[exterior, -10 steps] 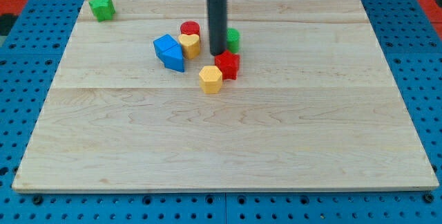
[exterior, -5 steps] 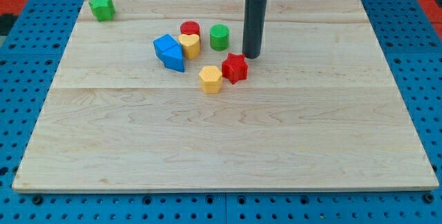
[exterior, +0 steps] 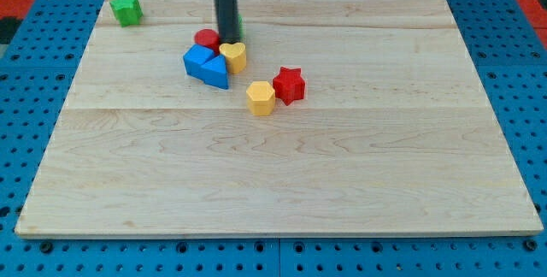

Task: Push green circle to the top center of the board

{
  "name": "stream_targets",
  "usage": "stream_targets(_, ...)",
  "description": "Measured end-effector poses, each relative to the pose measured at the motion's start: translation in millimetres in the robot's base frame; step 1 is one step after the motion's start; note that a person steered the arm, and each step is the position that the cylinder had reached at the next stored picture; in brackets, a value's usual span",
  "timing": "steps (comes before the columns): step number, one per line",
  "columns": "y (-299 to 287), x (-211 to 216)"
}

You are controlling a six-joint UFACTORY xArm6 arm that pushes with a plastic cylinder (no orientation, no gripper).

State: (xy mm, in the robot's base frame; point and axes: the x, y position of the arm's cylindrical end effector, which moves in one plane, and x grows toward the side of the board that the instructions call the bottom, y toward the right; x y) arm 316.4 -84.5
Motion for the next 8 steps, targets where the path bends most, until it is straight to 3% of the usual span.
stream_targets(2, 18.8, -43.0)
stream_targets(6, 44.7, -66.1)
stream_targets(8, -58.0, -73.3)
